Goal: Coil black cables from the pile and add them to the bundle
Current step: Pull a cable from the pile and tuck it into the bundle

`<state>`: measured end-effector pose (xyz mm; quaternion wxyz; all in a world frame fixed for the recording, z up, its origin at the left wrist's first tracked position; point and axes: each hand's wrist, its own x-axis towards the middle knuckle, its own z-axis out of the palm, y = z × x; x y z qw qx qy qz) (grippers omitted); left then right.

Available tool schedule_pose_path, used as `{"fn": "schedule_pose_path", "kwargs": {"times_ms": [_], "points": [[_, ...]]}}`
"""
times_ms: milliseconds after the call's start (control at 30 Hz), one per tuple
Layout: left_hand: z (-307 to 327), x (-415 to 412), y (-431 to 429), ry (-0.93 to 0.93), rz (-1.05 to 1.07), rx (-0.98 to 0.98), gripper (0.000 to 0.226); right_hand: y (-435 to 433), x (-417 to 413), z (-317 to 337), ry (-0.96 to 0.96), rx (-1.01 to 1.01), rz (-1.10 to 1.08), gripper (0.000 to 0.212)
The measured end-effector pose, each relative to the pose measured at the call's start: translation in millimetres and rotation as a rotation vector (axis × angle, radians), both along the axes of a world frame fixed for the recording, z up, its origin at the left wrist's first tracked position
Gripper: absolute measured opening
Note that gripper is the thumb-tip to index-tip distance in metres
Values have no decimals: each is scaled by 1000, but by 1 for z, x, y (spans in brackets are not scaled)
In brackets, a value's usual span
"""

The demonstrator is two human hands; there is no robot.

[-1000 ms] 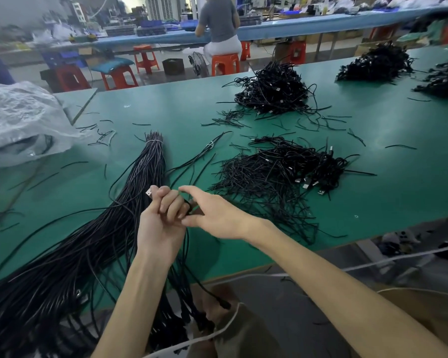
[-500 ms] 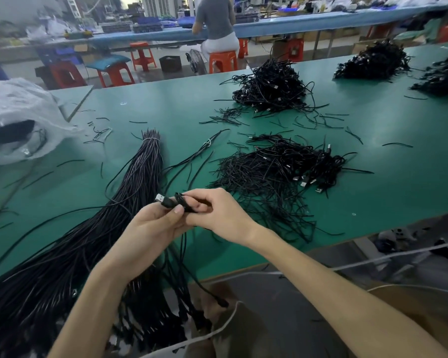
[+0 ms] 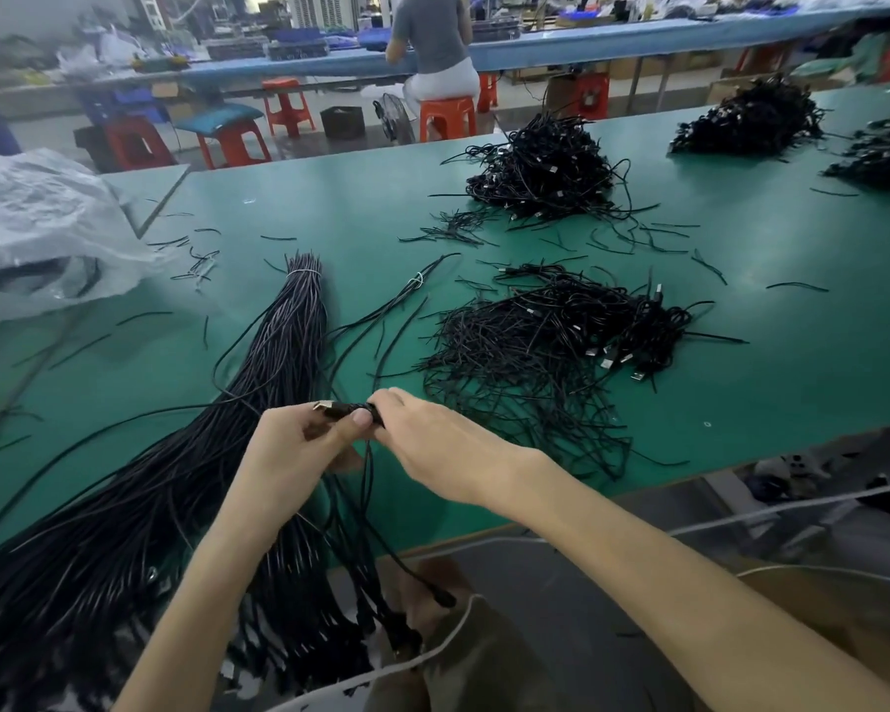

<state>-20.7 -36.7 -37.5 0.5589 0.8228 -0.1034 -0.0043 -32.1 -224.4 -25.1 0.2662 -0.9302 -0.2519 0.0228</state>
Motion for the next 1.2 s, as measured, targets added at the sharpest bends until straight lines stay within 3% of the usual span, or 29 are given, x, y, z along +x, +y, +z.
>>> {"fn": "schedule_pose_path", "kwargs": {"times_ms": [67, 267, 467, 667, 800, 967, 1033, 1133, 1200], "points": [[2, 1, 6, 0, 31, 152, 49, -2, -4, -2, 14, -33, -3, 11], [8, -4, 9, -9, -120, 473, 54, -4, -11, -6, -32, -182, 42, 15], [10, -10, 1, -96, -251, 552, 51, -2, -13, -6, 34, -203, 64, 15], [-1, -8, 0, -156, -193, 496, 55, -3, -11, -4, 152, -45, 44, 18], [-7, -6, 0, -203, -167, 488, 49, -4, -9, -5, 90, -82, 53, 24], [-9, -2, 3, -205, -126, 486, 51, -10, -3, -14, -200, -268, 69, 20], [-7, -1, 0, -150, -153, 485, 56, -12, -2, -15, -307, -322, 74, 6], [-4, -2, -2, 44, -263, 284, 63, -14, -1, -10, -441, -350, 110, 27], [0, -2, 0, 151, -322, 141, 58, -15, 2, -6, -521, -341, 115, 30]]}}
